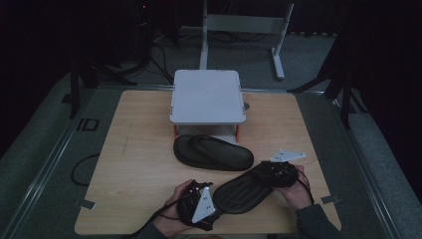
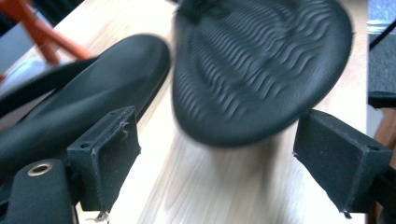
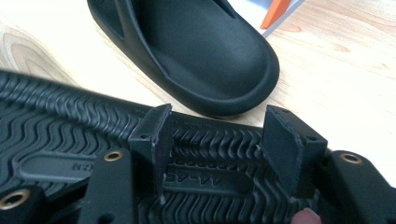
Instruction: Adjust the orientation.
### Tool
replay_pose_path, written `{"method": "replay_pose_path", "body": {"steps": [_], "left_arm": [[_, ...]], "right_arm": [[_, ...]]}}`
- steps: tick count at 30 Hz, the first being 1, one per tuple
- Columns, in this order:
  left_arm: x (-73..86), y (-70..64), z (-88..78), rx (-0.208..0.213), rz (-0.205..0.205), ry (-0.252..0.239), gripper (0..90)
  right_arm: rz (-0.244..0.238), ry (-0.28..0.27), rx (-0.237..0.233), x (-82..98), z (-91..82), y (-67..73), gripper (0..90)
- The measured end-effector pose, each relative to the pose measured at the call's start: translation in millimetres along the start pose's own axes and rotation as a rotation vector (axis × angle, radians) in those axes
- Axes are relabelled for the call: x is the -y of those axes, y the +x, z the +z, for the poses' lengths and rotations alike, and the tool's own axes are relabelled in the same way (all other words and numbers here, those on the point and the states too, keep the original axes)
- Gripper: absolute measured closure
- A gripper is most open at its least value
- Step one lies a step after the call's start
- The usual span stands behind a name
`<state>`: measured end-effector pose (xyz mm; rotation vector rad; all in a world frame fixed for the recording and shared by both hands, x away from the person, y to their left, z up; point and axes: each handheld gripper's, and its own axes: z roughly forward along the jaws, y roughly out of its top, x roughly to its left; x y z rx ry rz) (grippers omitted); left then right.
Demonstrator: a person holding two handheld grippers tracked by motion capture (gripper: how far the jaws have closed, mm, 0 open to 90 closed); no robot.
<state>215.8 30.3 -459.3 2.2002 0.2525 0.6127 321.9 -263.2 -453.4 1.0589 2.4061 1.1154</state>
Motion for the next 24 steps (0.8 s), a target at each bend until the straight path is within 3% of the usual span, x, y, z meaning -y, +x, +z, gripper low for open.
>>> {"method": "replay_pose_path", "body": {"steps": [3,5,6,9,14,15,16,18,19,21,24], "left_arm": [[-5.7,-7.9,6.3,0.004,0.028,-0.015,16.4],[-7.8,-10.3,8.1,0.025,0.043,-0.031,24.0],[-8.3,-11.2,8.6,0.023,0.045,-0.037,29.6],[-7.0,-9.7,6.4,0.004,0.067,-0.042,34.5],[-1.7,-2.0,0.5,-0.027,0.048,-0.046,48.2],[1.1,2.9,-2.6,-0.034,0.029,-0.051,48.2],[3.6,7.5,-4.5,-0.040,0.006,-0.050,55.8],[7.2,12.6,-5.8,-0.060,-0.014,-0.045,62.4],[8.8,15.1,-6.5,-0.072,-0.029,-0.037,62.4],[12.3,20.5,-7.5,-0.087,-0.059,-0.028,68.4],[18.0,28.6,-9.1,-0.088,-0.106,-0.013,71.4]], "right_arm": [[0.003,0.000,0.002,-0.9,1.0,0.7,44.2],[0.000,-0.001,0.008,-1.4,1.1,1.2,44.7],[0.000,0.000,0.011,-1.6,1.0,1.2,44.8],[-0.005,-0.004,0.015,-2.2,0.4,1.3,44.8],[-0.016,-0.020,0.025,-5.6,0.1,3.5,43.3],[-0.026,-0.036,0.030,-7.1,-1.6,4.3,41.8],[-0.029,-0.068,0.037,-9.7,-5.9,5.2,41.5],[-0.022,-0.125,0.049,-14.4,-17.7,4.0,40.4],[-0.022,-0.125,0.049,-14.4,-17.7,4.0,40.4],[-0.012,-0.176,0.081,-15.3,-29.7,-0.9,39.5],[0.010,-0.203,0.106,-13.6,-36.2,-6.1,39.6]]}}
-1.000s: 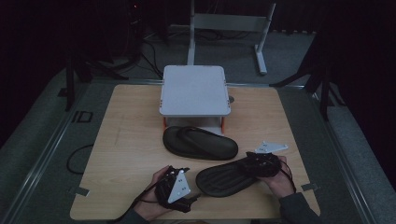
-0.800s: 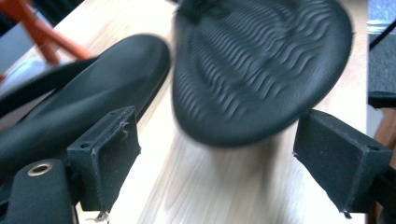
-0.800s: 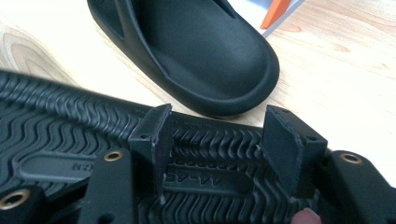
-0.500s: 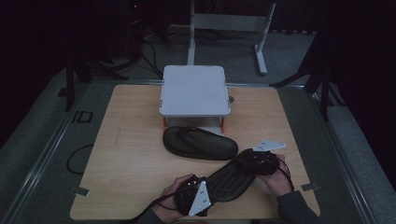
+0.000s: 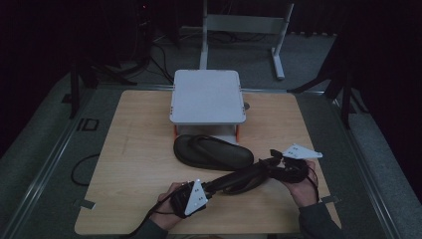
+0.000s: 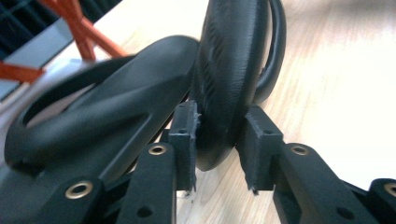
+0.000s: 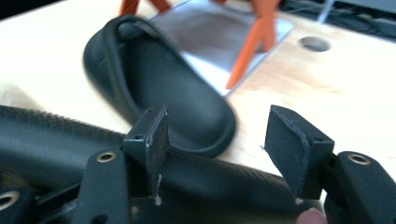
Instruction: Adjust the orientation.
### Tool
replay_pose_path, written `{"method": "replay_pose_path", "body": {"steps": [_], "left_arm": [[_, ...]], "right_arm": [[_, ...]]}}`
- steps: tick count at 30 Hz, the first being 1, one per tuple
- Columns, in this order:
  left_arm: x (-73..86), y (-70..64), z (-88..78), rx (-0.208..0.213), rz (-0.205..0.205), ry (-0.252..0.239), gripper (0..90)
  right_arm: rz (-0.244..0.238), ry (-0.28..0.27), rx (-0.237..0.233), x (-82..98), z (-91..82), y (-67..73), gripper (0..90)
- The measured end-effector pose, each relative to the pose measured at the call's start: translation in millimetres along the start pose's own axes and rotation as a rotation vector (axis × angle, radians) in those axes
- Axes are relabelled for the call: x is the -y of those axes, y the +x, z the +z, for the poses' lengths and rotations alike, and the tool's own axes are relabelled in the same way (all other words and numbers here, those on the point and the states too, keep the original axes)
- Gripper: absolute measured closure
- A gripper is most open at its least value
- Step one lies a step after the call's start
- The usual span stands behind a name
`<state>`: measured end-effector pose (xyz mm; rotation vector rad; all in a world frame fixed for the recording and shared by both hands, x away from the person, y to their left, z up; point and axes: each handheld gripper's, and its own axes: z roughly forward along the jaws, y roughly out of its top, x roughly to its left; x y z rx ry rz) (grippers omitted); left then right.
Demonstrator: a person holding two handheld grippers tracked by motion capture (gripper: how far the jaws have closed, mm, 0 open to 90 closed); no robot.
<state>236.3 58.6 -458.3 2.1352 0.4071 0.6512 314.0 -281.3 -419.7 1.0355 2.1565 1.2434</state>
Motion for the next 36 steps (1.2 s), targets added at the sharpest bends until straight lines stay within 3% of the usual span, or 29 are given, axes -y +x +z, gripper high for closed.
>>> {"method": "replay_pose_path", "body": {"steps": [4,7,11,17,22,25,26,30,33,36], "left_arm": [[8.4,11.6,-1.3,-0.007,-0.081,-0.002,72.6],[13.0,18.6,-3.0,-0.027,-0.109,0.002,71.0],[15.4,22.5,0.3,-0.046,-0.114,0.021,72.0],[19.8,30.1,5.2,-0.077,-0.132,0.042,73.5],[22.3,35.7,7.3,-0.094,-0.154,0.051,72.1],[24.9,41.6,9.9,-0.136,-0.177,0.073,72.1],[26.7,44.4,10.5,-0.149,-0.182,0.084,73.6],[33.6,50.6,10.6,-0.161,-0.206,0.102,75.2],[35.7,51.2,9.8,-0.165,-0.214,0.100,74.8],[35.5,51.0,8.8,-0.158,-0.218,0.097,73.1]], "right_arm": [[0.029,0.005,0.024,5.8,-4.0,-10.1,39.4],[0.032,0.013,0.009,11.1,-1.4,-9.5,38.9],[0.017,0.012,0.012,10.1,2.7,-6.1,38.9],[-0.016,0.020,-0.026,7.3,7.8,-0.9,37.4],[-0.016,0.029,-0.074,4.6,11.8,-1.2,36.7],[-0.068,0.074,-0.104,4.2,15.3,5.2,38.7],[-0.078,0.105,-0.145,5.1,18.2,8.3,37.8],[-0.190,0.180,-0.130,12.3,32.5,26.9,38.5],[-0.197,0.169,-0.143,11.7,39.7,34.2,38.5],[-0.218,0.137,-0.113,5.9,40.4,38.2,37.9]]}}
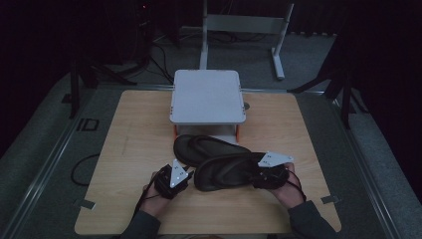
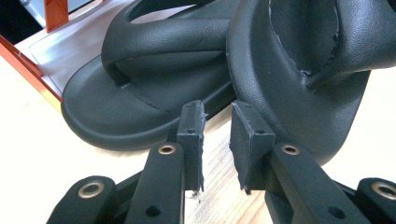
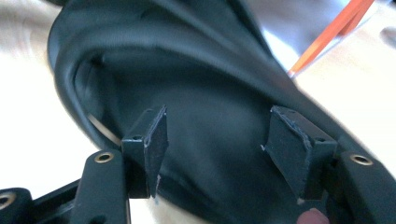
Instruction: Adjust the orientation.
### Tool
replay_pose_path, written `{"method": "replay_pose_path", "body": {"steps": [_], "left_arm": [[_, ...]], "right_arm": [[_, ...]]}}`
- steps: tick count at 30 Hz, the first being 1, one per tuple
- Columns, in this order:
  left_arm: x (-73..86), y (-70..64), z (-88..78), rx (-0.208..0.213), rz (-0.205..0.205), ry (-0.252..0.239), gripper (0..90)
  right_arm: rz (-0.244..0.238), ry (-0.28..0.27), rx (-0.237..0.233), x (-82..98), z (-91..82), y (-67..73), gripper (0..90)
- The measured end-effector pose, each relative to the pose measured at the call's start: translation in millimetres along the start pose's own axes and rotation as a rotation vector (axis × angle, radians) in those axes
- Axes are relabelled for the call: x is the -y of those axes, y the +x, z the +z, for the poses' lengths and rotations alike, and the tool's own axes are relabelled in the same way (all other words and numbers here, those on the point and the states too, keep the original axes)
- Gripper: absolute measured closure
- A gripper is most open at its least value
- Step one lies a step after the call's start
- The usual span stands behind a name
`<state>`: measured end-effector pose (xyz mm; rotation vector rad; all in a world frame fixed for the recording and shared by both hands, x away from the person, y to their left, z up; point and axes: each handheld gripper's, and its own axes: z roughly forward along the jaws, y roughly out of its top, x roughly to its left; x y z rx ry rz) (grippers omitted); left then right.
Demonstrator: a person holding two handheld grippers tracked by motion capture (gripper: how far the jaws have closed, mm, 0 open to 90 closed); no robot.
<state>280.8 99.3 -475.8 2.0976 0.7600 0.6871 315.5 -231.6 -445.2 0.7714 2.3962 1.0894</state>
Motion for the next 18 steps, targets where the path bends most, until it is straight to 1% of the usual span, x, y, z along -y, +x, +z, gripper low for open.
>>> {"method": "replay_pose_path", "body": {"steps": [1,4,6,9,10,12,13,14,15,16,17,18], "left_arm": [[-0.2,-0.7,-0.7,0.005,-0.002,-0.006,72.6],[-0.2,-2.0,-1.4,0.009,0.002,-0.009,71.1],[0.3,-2.2,-0.8,0.013,-0.002,-0.010,70.1],[0.7,-2.2,-0.1,0.017,-0.013,-0.015,69.4],[0.7,-2.0,0.0,0.019,-0.013,-0.016,69.3],[0.9,-2.0,0.3,0.035,-0.014,-0.013,68.0],[1.0,-2.8,0.4,0.037,-0.004,-0.009,66.8],[1.0,-3.6,0.2,0.034,0.005,-0.008,67.0],[1.0,-3.6,0.1,0.039,0.003,-0.008,66.9],[1.0,-3.6,0.2,0.041,0.001,-0.007,66.7],[1.2,-3.4,0.3,0.043,-0.001,-0.008,66.7],[1.4,-3.2,0.2,0.046,-0.005,-0.009,66.7]], "right_arm": [[-0.005,-0.014,0.017,-2.1,-0.7,-0.2,36.5],[-0.024,-0.020,0.046,-8.5,-1.8,-1.2,34.7],[-0.045,-0.010,0.062,-12.3,0.6,-1.9,33.2],[-0.086,0.013,0.067,-16.5,7.9,-1.5,29.3],[-0.104,0.020,0.065,-17.6,10.9,-1.2,27.8],[-0.148,0.043,0.094,-19.6,18.6,1.1,23.8],[-0.175,0.050,0.090,-20.1,22.3,2.6,23.7],[-0.206,0.045,0.093,-20.7,25.5,4.7,23.2],[-0.238,0.045,0.095,-21.6,28.6,7.4,23.0],[-0.261,0.049,0.083,-22.6,32.0,10.2,23.0],[-0.287,0.045,0.081,-23.7,35.0,12.8,23.8],[-0.302,0.039,0.075,-24.9,37.6,14.6,25.2]]}}
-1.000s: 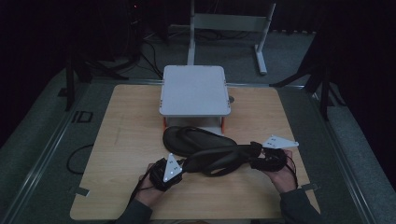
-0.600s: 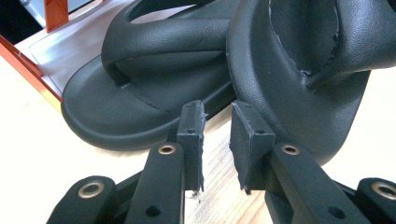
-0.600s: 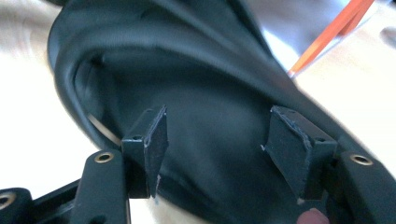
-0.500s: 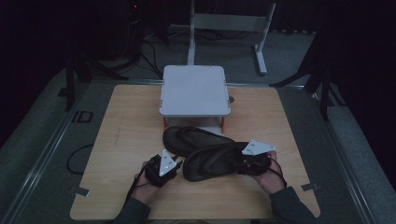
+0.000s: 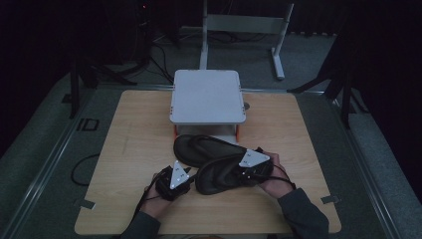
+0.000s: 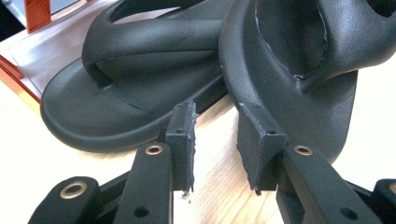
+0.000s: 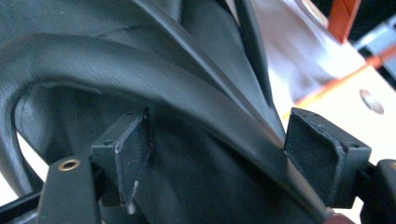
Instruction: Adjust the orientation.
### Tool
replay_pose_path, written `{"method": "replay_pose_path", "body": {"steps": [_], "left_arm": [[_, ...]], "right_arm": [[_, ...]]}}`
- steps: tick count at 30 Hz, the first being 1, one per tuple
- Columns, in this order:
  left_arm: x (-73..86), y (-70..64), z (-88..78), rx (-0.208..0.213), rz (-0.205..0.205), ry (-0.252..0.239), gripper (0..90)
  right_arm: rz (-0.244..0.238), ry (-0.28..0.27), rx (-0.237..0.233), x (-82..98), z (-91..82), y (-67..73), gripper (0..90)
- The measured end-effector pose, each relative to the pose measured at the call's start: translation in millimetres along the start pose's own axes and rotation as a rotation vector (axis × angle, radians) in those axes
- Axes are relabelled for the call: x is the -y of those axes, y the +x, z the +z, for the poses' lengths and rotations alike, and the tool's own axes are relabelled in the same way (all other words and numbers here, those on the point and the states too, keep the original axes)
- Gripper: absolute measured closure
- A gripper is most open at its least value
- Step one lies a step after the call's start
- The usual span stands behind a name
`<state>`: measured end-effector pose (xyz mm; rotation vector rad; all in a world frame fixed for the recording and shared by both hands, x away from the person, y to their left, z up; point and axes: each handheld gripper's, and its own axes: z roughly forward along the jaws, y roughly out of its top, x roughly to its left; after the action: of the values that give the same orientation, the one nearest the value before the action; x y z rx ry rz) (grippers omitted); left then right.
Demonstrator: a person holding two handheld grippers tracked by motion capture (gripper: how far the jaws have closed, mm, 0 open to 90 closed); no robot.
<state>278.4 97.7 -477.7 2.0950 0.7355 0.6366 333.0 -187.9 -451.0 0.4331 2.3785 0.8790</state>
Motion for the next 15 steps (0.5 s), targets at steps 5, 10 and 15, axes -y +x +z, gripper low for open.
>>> {"method": "replay_pose_path", "body": {"steps": [5,10,15], "left_arm": [[0.0,-0.6,-0.6,0.000,-0.007,-0.009,66.0],[0.1,1.7,-2.2,-0.007,-0.016,-0.016,65.9],[0.1,2.9,-2.6,-0.015,-0.022,-0.015,66.0]], "right_arm": [[-0.014,-0.013,0.001,-4.6,0.3,1.6,49.3],[0.001,-0.015,-0.028,3.5,-8.3,4.9,64.6],[0.089,-0.023,-0.061,18.9,-19.2,2.8,69.7]]}}
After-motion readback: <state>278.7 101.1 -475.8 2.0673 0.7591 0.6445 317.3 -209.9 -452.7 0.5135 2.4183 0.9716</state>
